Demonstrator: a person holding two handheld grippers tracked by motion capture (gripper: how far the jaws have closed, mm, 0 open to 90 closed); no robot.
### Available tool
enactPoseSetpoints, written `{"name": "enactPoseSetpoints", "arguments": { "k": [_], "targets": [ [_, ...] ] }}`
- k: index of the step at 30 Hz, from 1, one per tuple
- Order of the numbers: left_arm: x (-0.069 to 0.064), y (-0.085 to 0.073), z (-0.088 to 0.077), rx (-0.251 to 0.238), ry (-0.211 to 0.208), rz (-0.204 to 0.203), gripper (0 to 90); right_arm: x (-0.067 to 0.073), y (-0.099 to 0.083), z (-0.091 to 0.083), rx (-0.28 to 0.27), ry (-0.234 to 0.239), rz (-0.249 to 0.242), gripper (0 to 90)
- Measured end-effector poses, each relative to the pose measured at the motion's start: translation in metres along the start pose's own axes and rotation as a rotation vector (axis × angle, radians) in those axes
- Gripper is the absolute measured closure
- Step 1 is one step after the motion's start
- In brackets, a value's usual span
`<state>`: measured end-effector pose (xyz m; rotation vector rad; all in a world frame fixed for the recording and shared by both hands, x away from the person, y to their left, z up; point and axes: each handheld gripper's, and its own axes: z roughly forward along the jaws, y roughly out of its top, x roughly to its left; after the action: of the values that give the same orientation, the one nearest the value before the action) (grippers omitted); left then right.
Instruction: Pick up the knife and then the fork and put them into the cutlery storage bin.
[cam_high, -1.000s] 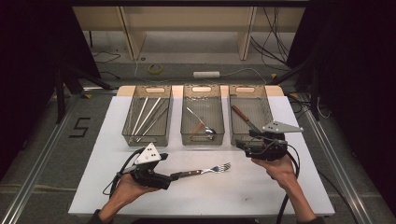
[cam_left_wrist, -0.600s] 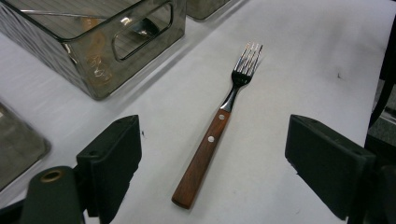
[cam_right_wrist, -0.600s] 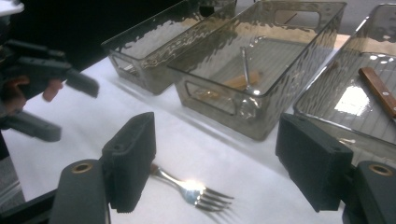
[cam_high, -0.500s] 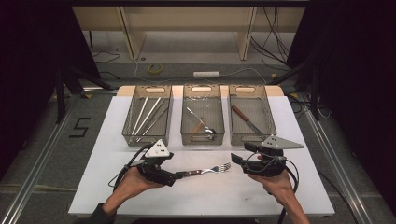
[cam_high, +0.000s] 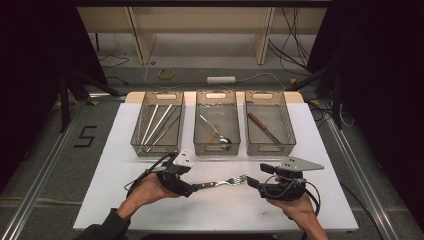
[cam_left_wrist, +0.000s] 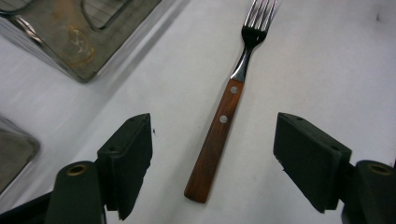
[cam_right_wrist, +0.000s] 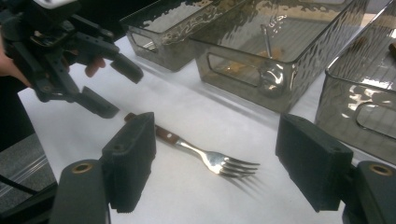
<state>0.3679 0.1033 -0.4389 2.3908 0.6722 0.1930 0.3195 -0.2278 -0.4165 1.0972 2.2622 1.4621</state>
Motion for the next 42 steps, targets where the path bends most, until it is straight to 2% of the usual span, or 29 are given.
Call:
{"name": "enactPoseSetpoints", "arguments": {
  "k": [4, 7, 18, 22, 34, 37, 42],
  "targets": [
    [0.000, 0.001, 0.005, 0.042, -0.008, 0.018, 30.6, 0.004, -0.003, 0.000, 0.008, 0.007, -0.003, 29.9],
    [0.000, 0.003, 0.007, 0.055, -0.015, 0.016, 32.0, 0.005, -0.004, 0.000, 0.010, 0.010, -0.008, 29.9],
    [-0.002, 0.008, 0.021, 0.143, -0.006, 0.084, 41.5, 0.006, -0.006, 0.000, 0.016, 0.016, -0.010, 29.9],
    [-0.004, 0.009, 0.023, 0.157, -0.003, 0.112, 47.7, 0.006, -0.007, 0.000, 0.023, 0.018, -0.016, 30.0],
    [-0.001, 0.008, 0.035, 0.214, -0.011, 0.133, 60.7, 0.008, -0.007, 0.000, 0.026, 0.022, -0.021, 30.2],
    [0.000, 0.007, 0.039, 0.223, -0.019, 0.126, 63.3, 0.007, -0.008, 0.000, 0.028, 0.022, -0.023, 30.3],
    [0.001, 0.007, 0.041, 0.234, -0.037, 0.141, 66.6, 0.007, -0.007, 0.000, 0.027, 0.020, -0.021, 30.4]
  ]
}}
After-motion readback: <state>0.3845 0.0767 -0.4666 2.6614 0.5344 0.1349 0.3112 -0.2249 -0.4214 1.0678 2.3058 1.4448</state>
